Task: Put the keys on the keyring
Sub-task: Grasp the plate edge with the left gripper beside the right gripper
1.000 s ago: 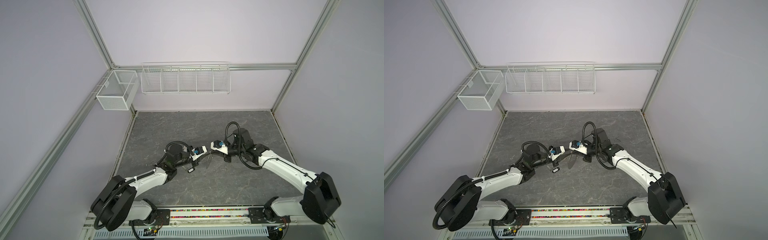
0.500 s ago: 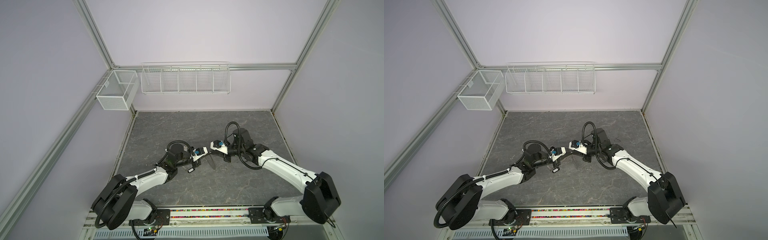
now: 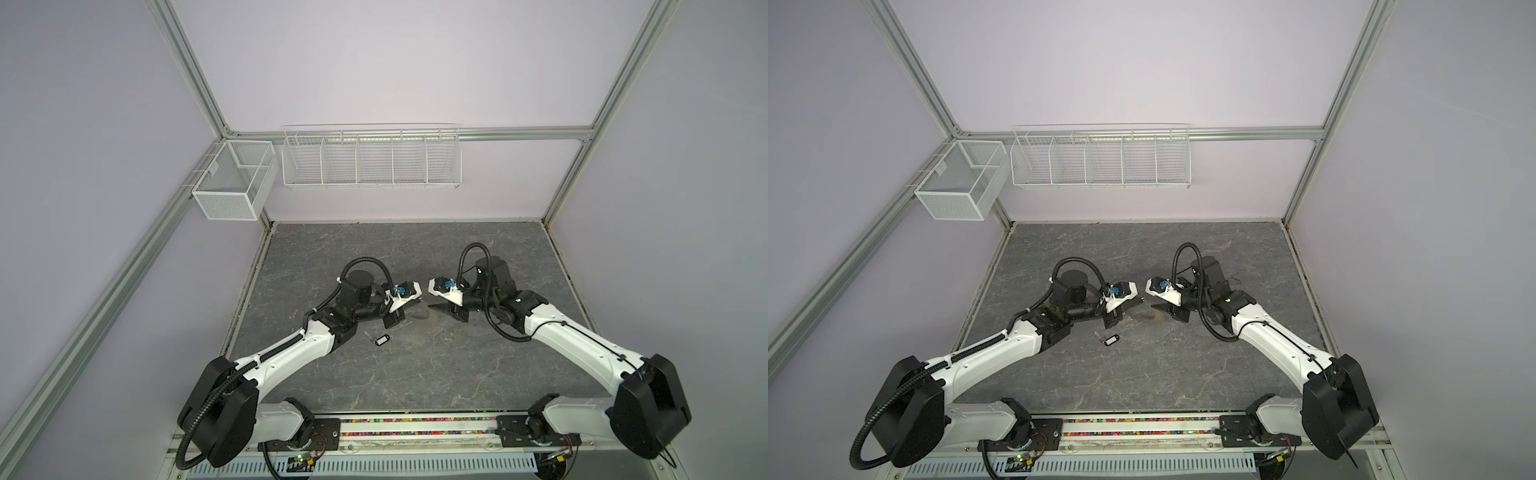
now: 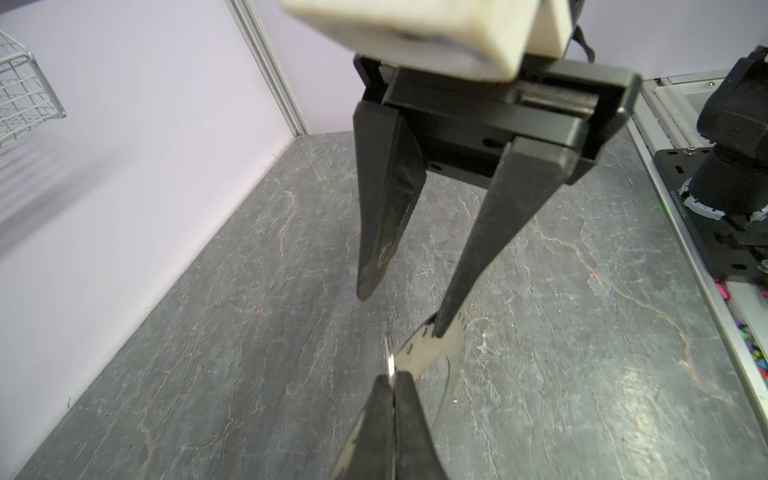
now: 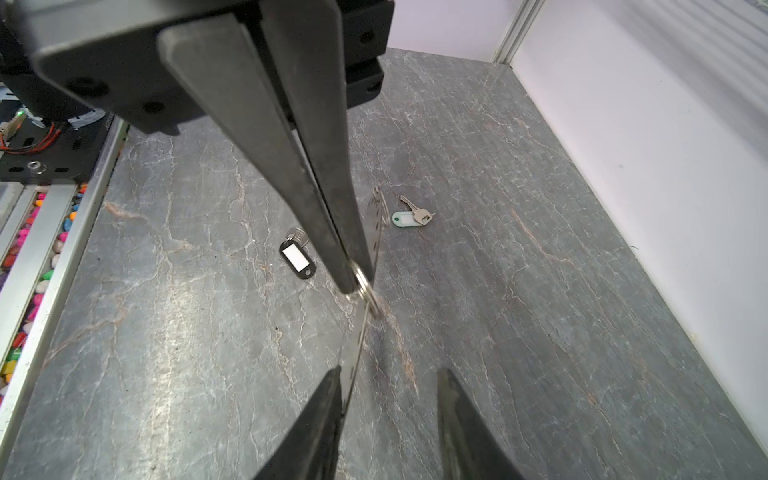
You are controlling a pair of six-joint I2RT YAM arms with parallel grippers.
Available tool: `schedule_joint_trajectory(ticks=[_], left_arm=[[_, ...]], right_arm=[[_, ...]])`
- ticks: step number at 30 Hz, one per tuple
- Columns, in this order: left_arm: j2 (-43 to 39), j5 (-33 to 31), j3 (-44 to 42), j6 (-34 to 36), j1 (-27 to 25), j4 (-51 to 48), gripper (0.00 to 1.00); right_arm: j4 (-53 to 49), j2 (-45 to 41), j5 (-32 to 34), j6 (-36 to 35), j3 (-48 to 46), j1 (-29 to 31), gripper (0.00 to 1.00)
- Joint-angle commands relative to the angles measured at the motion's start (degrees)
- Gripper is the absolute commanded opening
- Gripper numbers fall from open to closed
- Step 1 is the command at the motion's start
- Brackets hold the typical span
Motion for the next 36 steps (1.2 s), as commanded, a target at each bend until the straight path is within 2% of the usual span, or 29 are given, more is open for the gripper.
schedule_joint_trajectory(ticks=[1, 10, 18, 24, 36], left_arm=[[-0.50, 1.12, 2.76, 1.54, -0.15, -8.78, 0.00], [2.54, 3.12, 8.36, 0.39, -0.15, -18.09, 0.00], [4.36, 3.73, 9.99, 0.32, -0.15, -20.10, 0.00], [5.26, 4.68, 10.72, 0.94, -0.15, -19.83, 0.00], [6.47, 4.62, 13.06, 2.80, -0.15, -23.27, 0.00]], right_arm=[[0.30, -1.22, 0.38, -0.38, -1.22, -0.24, 0.40], [1.27, -4.04, 0.68, 1.99, -4.41, -0.33, 0.39], [-2.46, -6.93, -4.24, 3.76, -2.02, -0.44, 0.39], [-4.74, -6.28, -1.56, 2.02, -2.00, -0.44, 0.38], [6.45, -0.94, -3.66, 7.22, -4.88, 1.90, 0.28]])
